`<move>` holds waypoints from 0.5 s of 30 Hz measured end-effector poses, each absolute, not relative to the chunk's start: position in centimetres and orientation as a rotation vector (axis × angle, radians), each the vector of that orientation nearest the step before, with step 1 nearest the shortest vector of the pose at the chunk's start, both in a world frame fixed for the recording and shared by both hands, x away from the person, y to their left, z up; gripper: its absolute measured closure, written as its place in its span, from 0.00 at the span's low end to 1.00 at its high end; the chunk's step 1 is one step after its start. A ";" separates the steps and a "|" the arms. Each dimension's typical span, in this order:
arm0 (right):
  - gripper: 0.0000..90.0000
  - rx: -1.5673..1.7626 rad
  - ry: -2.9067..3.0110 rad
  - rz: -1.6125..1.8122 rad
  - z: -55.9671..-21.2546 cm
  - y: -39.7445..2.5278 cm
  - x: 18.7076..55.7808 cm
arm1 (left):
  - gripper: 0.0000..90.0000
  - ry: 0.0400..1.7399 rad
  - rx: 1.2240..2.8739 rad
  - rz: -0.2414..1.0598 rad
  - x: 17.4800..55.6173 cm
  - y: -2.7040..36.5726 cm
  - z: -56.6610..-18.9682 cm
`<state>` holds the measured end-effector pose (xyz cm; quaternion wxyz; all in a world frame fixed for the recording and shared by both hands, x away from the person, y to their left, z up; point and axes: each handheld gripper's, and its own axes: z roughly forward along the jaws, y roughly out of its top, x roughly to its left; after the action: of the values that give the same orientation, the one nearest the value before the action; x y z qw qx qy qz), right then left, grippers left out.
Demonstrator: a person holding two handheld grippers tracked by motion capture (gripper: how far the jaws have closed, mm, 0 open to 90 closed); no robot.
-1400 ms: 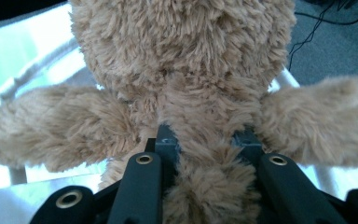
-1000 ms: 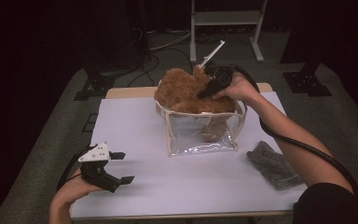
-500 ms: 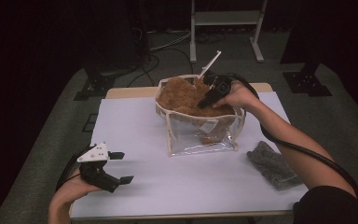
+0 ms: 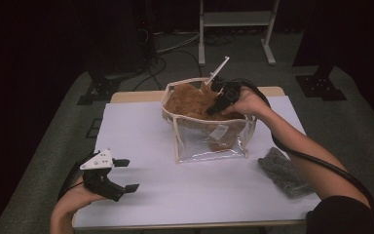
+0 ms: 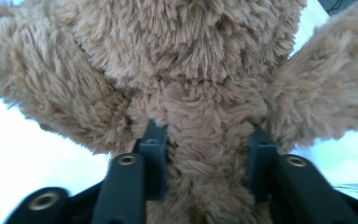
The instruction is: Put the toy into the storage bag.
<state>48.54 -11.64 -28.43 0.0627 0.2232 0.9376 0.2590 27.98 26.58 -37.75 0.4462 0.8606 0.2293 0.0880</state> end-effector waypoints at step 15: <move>0.44 0.676 2.795 0.876 -27.6 -11.4 48.7 | 0.08 0.558 2.133 0.218 28.1 26.1 -37.5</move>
<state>48.68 -11.37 -27.62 0.0676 0.2243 0.9277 0.2907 28.06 26.14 -37.50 0.4469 0.8613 0.2253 0.0881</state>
